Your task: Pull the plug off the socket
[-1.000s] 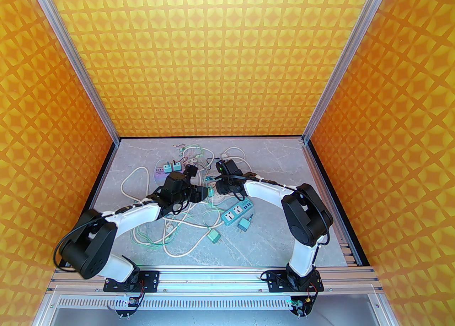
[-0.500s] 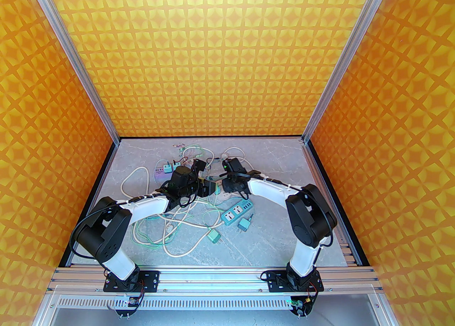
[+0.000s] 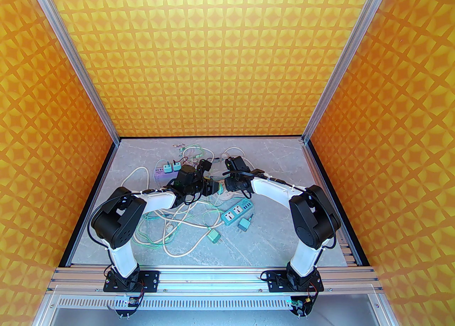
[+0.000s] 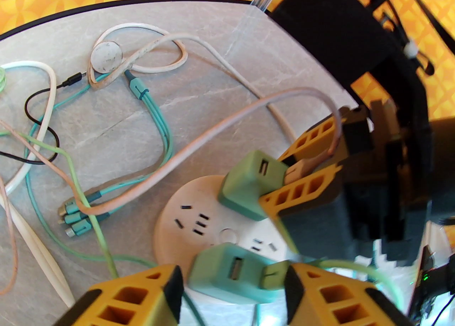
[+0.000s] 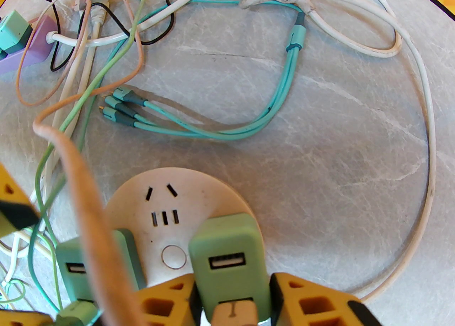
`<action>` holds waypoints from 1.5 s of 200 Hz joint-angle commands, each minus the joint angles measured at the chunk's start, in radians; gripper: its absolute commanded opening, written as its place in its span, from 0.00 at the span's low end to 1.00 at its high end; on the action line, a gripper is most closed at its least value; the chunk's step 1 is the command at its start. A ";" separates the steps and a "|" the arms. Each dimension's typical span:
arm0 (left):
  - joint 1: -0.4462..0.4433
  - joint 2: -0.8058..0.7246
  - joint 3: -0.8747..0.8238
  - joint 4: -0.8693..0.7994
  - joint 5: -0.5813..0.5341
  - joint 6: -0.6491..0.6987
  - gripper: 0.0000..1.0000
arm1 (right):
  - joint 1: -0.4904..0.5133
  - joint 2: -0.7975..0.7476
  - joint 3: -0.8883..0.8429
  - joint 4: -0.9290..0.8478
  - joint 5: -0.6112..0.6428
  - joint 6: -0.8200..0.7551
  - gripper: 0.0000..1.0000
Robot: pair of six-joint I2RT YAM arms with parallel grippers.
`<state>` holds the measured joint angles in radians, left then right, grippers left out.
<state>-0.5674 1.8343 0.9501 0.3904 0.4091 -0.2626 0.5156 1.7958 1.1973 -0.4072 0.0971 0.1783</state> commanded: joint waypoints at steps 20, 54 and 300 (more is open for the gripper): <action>-0.003 0.028 0.000 0.033 0.058 0.151 0.60 | -0.003 -0.008 0.017 -0.012 -0.028 -0.016 0.37; -0.010 0.016 -0.082 0.202 0.079 0.165 0.59 | -0.006 -0.002 0.019 -0.018 -0.034 -0.018 0.37; -0.054 0.092 -0.016 0.093 0.070 0.459 0.64 | -0.009 0.004 0.026 -0.028 -0.057 -0.031 0.37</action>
<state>-0.6109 1.9072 0.9165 0.5297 0.4671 0.1593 0.5079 1.7958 1.1995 -0.4129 0.0635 0.1562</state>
